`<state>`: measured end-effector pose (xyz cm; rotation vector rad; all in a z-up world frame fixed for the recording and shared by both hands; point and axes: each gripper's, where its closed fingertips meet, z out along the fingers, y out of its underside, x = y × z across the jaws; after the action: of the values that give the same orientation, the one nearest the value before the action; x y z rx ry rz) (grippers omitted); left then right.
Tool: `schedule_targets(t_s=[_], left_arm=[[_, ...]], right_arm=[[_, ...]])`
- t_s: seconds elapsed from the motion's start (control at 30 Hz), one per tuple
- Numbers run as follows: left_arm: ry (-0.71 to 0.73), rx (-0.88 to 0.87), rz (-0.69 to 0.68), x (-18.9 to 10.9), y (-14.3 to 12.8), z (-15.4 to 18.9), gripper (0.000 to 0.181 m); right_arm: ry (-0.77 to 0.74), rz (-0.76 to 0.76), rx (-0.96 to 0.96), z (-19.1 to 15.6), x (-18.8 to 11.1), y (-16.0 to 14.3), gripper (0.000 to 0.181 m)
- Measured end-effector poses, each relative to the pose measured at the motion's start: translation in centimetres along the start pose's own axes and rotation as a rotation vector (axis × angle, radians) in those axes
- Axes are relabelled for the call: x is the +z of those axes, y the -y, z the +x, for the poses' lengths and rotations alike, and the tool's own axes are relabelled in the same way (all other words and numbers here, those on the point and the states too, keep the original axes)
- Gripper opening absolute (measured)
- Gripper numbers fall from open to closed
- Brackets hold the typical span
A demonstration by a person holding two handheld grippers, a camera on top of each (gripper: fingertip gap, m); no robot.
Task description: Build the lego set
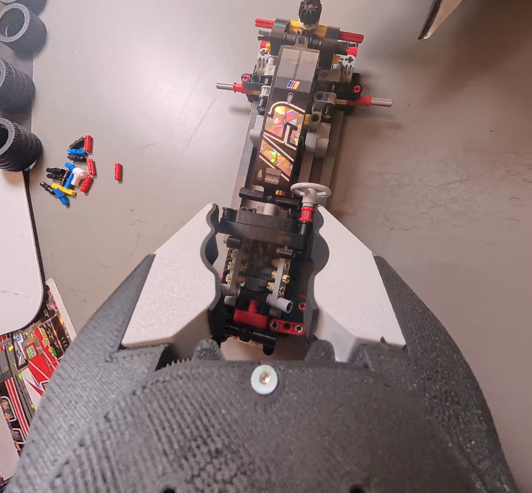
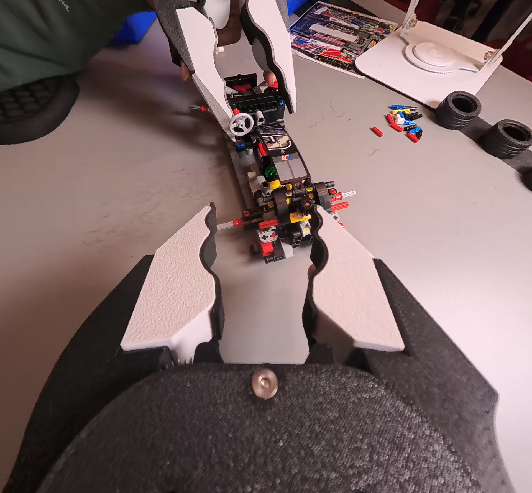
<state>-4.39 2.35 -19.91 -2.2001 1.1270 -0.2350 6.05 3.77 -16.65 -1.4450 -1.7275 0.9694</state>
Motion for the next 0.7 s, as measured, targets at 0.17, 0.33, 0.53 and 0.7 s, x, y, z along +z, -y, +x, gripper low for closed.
schedule_targets(t_s=[0.17,0.33,0.53,0.7], left_arm=[[-0.001,0.001,-0.004,0.0,0.0,0.1,0.063],[0.006,0.005,-0.007,0.0,0.1,0.0,0.063],[-0.012,-0.005,0.020,-0.1,0.3,0.2,0.063],[-0.006,-0.002,0.019,-0.1,0.3,0.2,0.063]], right_arm=[[-0.019,0.028,0.022,-0.4,-0.1,0.0,0.067],[-0.030,0.048,0.039,-0.8,-0.2,0.0,0.068],[-0.028,0.063,0.065,-1.0,-0.3,0.2,0.071],[-0.033,0.063,0.062,-1.1,-0.4,0.1,0.073]])
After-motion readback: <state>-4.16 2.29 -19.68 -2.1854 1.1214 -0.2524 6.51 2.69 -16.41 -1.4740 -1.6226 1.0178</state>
